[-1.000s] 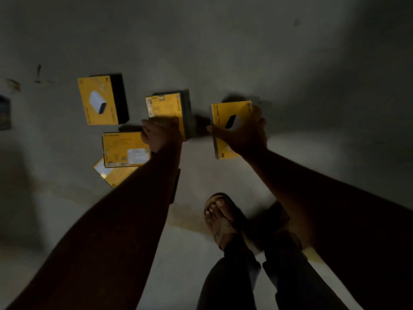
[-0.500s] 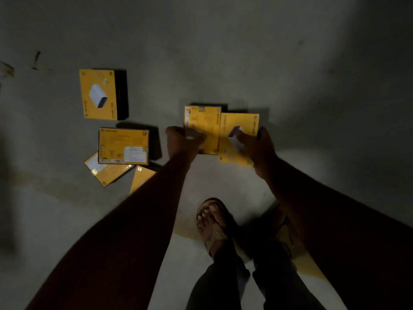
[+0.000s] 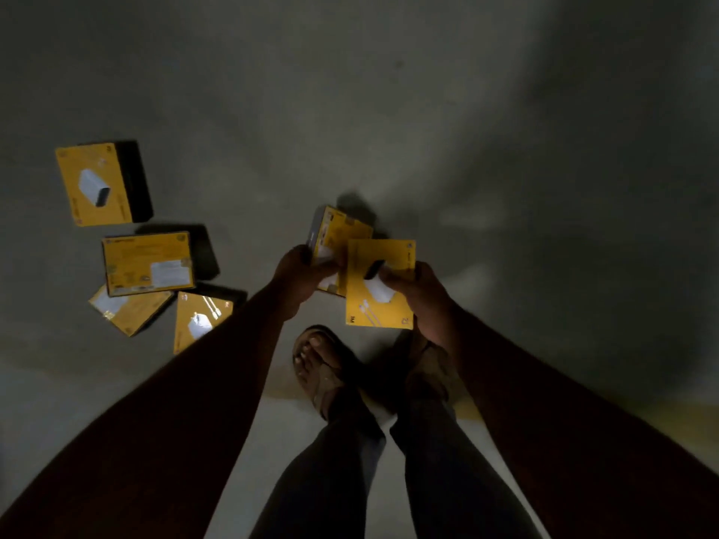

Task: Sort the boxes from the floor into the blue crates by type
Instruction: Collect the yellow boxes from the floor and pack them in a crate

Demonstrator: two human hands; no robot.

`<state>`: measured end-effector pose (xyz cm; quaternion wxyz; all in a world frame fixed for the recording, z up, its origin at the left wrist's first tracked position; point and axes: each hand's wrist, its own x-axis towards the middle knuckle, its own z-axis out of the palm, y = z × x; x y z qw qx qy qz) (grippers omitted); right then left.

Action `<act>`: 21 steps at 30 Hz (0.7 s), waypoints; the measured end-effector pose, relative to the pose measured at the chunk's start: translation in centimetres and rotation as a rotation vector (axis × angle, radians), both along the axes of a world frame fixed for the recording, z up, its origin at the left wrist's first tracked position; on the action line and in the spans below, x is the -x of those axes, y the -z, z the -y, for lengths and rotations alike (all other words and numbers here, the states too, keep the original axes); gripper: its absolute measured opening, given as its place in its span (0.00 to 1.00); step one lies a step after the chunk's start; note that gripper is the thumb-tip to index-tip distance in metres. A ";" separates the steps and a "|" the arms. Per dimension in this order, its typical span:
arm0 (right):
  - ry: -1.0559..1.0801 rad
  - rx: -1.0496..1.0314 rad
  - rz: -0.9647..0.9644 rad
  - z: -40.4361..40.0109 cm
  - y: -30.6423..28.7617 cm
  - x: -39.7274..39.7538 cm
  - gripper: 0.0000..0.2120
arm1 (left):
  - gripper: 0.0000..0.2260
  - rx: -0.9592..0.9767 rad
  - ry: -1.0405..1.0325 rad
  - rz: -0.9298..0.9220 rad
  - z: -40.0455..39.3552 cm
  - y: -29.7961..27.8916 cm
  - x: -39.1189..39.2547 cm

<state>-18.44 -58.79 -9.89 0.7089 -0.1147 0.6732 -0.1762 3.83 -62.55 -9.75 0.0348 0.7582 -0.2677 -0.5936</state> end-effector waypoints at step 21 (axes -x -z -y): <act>-0.761 0.271 -0.772 -14.7 -59.7 18.4 0.34 | 0.21 0.683 1.401 0.044 -4.0 -55.9 17.2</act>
